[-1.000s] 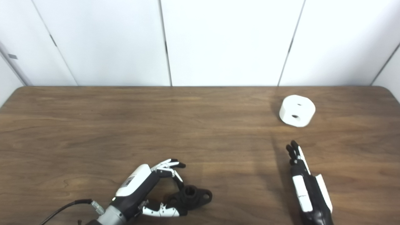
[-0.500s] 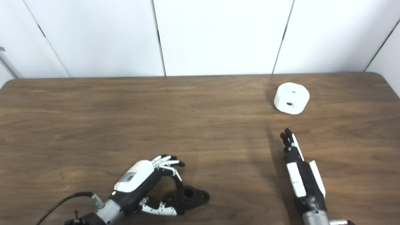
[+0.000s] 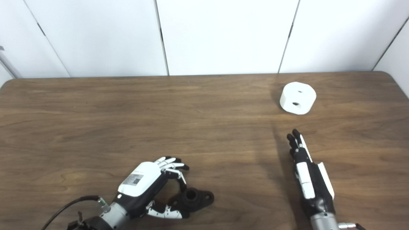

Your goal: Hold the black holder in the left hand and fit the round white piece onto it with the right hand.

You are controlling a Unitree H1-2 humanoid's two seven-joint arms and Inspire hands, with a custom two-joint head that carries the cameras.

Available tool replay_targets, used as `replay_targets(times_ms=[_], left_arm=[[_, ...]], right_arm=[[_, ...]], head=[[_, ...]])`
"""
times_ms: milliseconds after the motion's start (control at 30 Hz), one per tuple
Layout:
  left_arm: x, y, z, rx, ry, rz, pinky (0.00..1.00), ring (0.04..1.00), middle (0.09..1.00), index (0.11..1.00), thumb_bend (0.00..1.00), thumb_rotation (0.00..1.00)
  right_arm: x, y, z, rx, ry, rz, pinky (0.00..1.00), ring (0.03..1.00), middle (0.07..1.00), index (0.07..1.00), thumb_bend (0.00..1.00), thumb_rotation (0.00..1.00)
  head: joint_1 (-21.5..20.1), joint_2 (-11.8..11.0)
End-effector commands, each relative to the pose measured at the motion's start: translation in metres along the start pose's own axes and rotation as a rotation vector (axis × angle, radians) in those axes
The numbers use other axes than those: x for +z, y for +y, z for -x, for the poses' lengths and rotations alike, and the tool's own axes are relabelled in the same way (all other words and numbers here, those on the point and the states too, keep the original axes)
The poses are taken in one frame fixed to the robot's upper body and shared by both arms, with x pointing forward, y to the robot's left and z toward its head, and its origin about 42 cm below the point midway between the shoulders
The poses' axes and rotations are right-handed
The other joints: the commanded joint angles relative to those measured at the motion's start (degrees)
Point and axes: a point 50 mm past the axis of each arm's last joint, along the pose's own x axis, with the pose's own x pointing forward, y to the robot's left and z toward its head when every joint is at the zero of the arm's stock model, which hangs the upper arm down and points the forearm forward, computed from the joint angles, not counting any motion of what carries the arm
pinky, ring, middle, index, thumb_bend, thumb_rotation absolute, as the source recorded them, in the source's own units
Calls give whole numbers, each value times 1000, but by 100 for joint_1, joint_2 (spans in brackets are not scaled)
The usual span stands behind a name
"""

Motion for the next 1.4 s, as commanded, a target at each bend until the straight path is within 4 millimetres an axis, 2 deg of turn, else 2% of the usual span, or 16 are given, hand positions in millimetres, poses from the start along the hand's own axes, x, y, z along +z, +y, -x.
replay_targets(times_ms=[0,267,367,433,533,733,967,1067,1200,1367], left_arm=[[-23,-36,13,-206,140,-31,909,898,826,489,518,51],[-22,-39,9,-203,144,-42,907,895,825,489,518,51],[-22,-40,8,-199,141,-36,903,893,824,489,518,51],[-23,-40,8,-196,139,-29,899,890,821,489,518,51],[-26,-40,8,-198,143,-21,901,891,822,489,518,51],[-29,-40,11,-183,133,-6,883,880,814,489,518,50],[-33,-41,14,-181,133,0,887,884,819,489,518,50],[-36,-41,15,-185,134,-5,890,885,821,489,518,50],[-39,-42,17,-188,136,-8,893,886,820,489,518,51],[-45,-45,22,-193,136,-15,890,885,816,489,518,52]], right_arm=[[10,-7,5,15,-22,12,1000,1000,973,1000,556,1000],[35,-31,1,-35,-98,76,1000,1000,978,1000,554,976],[49,-43,-4,-93,-115,135,1000,1000,968,985,613,833],[59,-52,-10,-129,-131,186,1000,996,958,982,623,691],[69,-64,-22,-186,-160,279,957,967,938,974,641,570],[93,-88,-54,-240,-176,352,1000,991,963,974,755,373],[116,-107,-97,-262,-168,539,999,995,971,957,812,356],[121,-110,-114,-258,-164,601,932,966,966,951,827,346],[127,-114,-140,-252,-110,688,910,926,924,930,878,379],[132,-115,-171,-224,-28,807,947,980,953,919,893,396]], head=[[-10,-4],[-88,-94],[-138,-143],[-221,-212],[-374,-309],[-556,-385],[-797,-507],[-923,-583],[-1084,-712],[-1310,-849]])
